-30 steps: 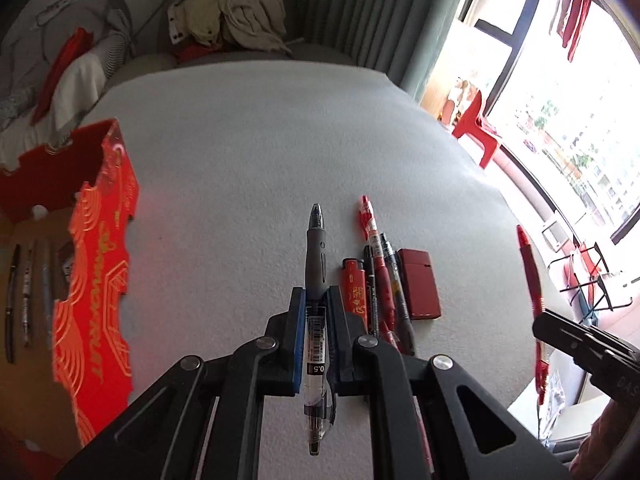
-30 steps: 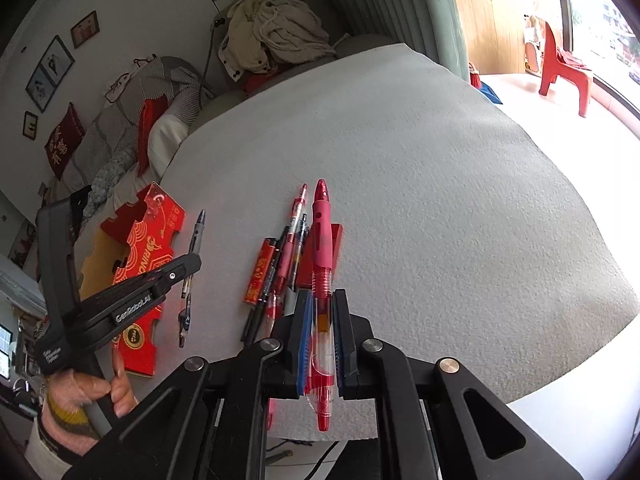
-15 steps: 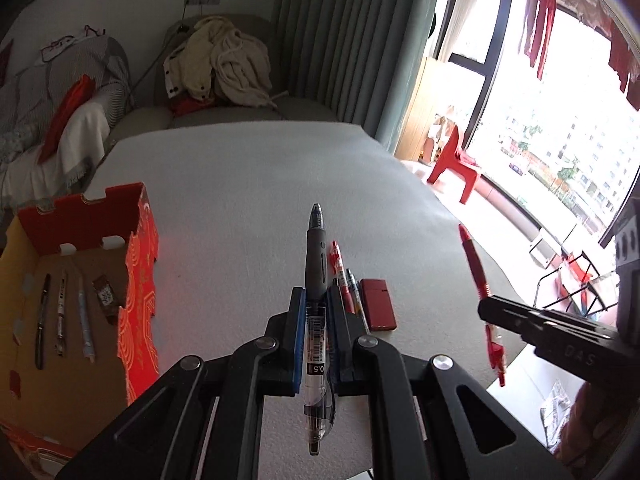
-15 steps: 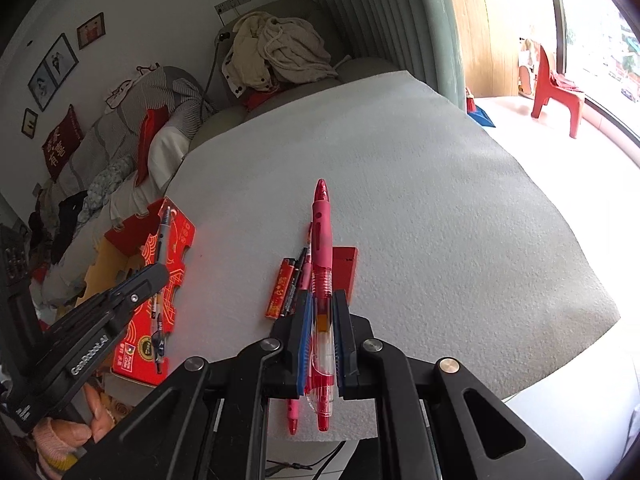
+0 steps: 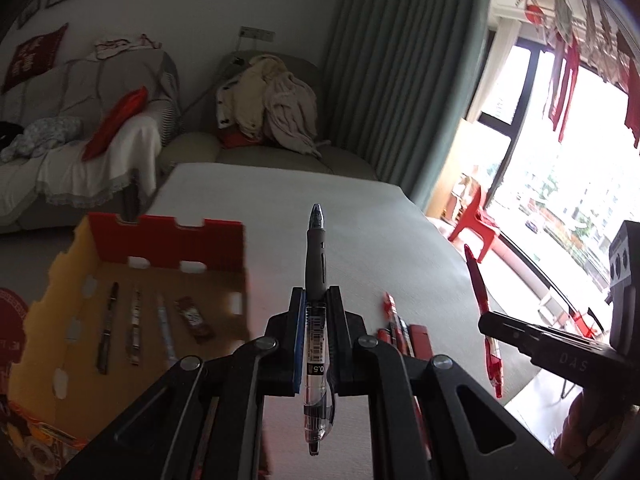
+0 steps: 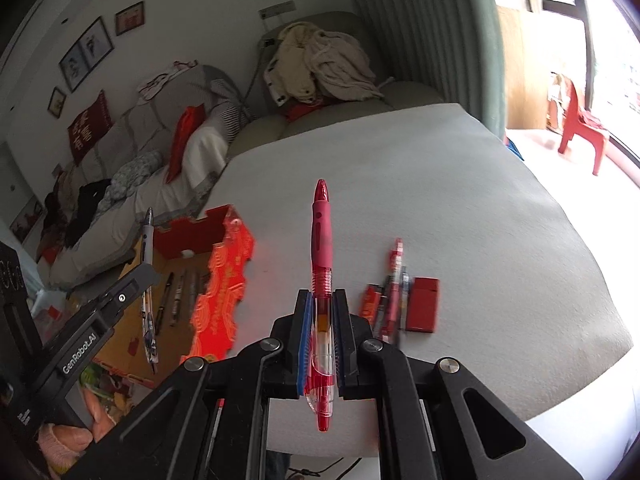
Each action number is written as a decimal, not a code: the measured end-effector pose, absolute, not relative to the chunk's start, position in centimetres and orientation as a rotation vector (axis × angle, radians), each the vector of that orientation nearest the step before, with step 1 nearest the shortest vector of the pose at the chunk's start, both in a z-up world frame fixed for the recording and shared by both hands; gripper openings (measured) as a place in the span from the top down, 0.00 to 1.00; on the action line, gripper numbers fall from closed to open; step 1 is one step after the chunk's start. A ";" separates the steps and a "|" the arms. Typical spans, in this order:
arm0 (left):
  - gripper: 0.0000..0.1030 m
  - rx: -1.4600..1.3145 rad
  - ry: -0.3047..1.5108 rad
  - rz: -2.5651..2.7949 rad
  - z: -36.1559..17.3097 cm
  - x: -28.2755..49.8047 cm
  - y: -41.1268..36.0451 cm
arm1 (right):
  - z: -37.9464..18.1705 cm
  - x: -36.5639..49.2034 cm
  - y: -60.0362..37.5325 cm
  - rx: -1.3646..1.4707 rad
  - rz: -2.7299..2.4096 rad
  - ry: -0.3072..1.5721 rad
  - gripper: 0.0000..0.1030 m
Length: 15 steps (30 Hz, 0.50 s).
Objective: Organize rigid objects
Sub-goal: 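Lift both pens and carry them toward the cardboard box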
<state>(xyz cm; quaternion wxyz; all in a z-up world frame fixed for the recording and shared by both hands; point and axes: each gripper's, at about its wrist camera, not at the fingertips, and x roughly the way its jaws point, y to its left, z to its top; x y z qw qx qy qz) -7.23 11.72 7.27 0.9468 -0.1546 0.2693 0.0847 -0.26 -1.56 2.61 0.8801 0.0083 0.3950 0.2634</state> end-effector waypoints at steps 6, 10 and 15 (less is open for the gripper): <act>0.89 -0.347 0.515 0.264 7.3 -9.7 16.0 | 2.9 -1.8 3.8 -0.030 0.672 0.819 0.89; 0.89 -0.365 0.504 0.319 7.1 -11.2 18.4 | 2.8 -2.7 7.8 -0.058 0.760 0.825 0.89; 0.89 -0.384 0.506 0.372 6.5 -12.4 20.8 | 2.2 -3.8 12.3 -0.095 0.856 0.834 0.89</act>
